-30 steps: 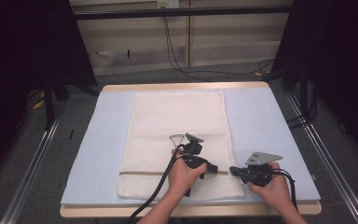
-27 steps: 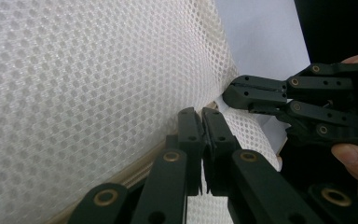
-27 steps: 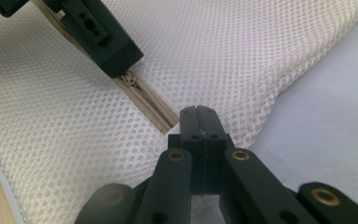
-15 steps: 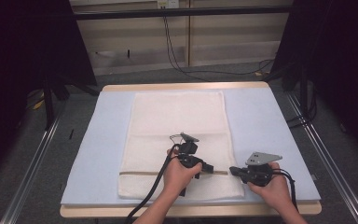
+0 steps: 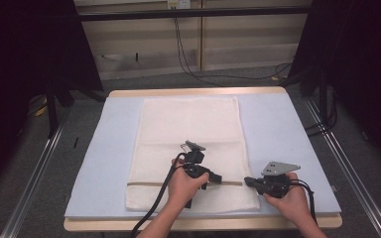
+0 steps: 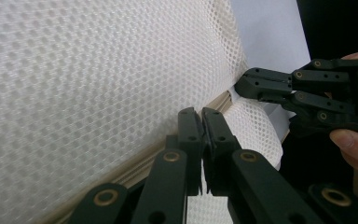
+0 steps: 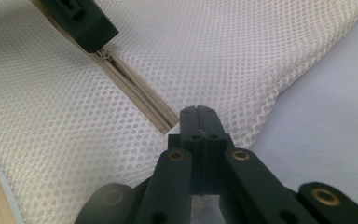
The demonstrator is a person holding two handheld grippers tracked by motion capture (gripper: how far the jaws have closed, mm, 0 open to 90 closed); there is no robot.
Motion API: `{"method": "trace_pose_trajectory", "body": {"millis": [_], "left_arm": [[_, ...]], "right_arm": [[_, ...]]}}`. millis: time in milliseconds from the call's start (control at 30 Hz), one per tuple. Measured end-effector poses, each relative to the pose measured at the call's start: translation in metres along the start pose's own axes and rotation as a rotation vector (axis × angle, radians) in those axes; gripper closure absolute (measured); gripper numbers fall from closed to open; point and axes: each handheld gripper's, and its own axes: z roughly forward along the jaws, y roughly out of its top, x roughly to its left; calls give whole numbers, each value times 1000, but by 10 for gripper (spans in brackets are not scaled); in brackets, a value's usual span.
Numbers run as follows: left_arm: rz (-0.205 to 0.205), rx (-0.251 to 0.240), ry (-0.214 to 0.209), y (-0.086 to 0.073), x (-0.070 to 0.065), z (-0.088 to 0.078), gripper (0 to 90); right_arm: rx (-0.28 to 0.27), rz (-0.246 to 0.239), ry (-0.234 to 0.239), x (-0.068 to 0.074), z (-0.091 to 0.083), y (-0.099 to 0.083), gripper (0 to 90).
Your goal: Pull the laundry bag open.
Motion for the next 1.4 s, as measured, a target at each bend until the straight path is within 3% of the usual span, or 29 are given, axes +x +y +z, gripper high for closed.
{"method": "trace_pose_trajectory", "body": {"millis": [100, 167, 233, 267, 500, 1167, 1400], "left_arm": [[-3, -6, 7, -1, 2, -3, 873], [-11, -5, -12, -1, 3, -4, 873], [3, -5, 20, -1, 5, -6, 873], [-14, -8, -5, -2, 5, -5, 873], [-20, -6, -21, -3, 8, -6, 873], [-23, -13, 7, -7, 21, -24, 872], [-17, -13, -12, -8, 23, -25, 872]], "right_arm": [[0, 2, 0, 0, 0, 0, 900], [3, 3, 1, 0, 0, 0, 900], [3, 4, 2, 0, 0, 0, 900], [2, 4, 2, 0, 0, 0, 900], [1, 5, 4, 0, 0, 0, 900], [1, 7, 3, -1, 0, 0, 900], [0, 7, 2, 0, 0, 0, 900]]}}
